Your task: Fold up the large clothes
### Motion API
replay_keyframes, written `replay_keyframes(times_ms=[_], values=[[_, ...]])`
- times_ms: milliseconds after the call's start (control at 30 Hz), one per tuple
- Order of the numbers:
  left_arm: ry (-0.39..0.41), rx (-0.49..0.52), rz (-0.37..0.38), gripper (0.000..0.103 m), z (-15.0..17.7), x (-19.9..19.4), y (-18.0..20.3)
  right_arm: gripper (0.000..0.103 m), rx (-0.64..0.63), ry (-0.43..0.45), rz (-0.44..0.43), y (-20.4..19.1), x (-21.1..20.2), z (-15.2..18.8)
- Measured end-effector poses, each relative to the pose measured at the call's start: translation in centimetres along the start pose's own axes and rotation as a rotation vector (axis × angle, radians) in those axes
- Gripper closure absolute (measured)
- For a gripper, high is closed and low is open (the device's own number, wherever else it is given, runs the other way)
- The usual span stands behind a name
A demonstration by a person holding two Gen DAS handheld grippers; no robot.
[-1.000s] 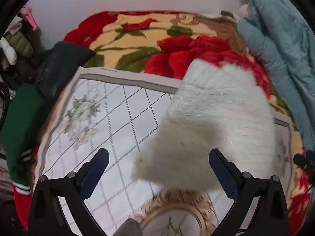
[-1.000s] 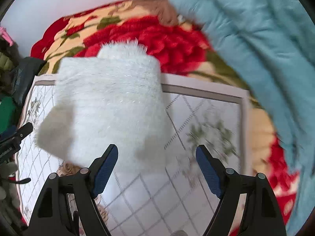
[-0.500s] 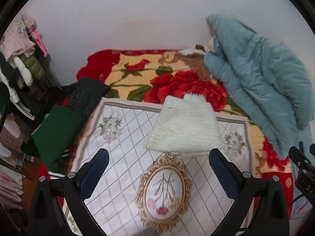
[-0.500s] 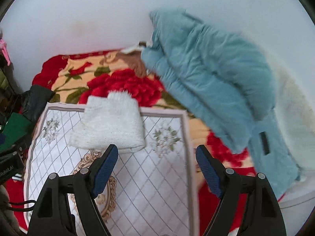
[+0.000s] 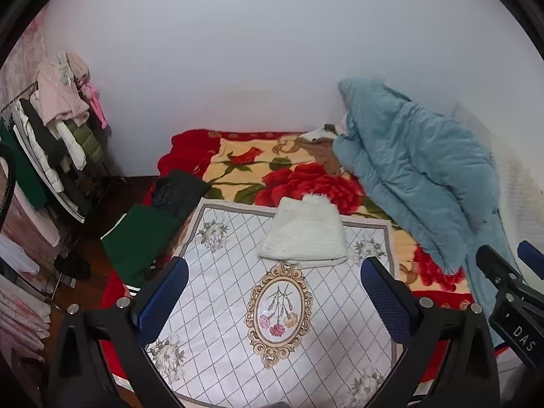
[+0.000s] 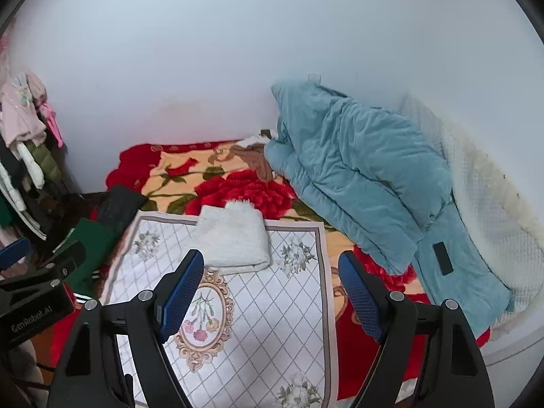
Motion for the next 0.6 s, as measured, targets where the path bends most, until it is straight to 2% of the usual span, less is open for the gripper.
replay_keyframes(times_ms=[267,600], values=[[0.039,-0.005,0.021,0.0,1.0,-5.2,1.0,0.02,-0.014,0.067,-0.019,1.3,-7.7,0.5],[0.042,0.006,0.029,0.0,2.1,-8.8,1.9,0.02,-0.028,0.107,-0.031,2.4,-12.7,0.0]])
Point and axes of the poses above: each gripper's, at about its wrist camera, not at the fingertips, and x roughly the way its jaws point, y to its right, z to its underside, the point moved 7 cm from there along x, roughly the way its jaws point, and after that the axes turned 15 degrees about -x, right-handed, at the moved point
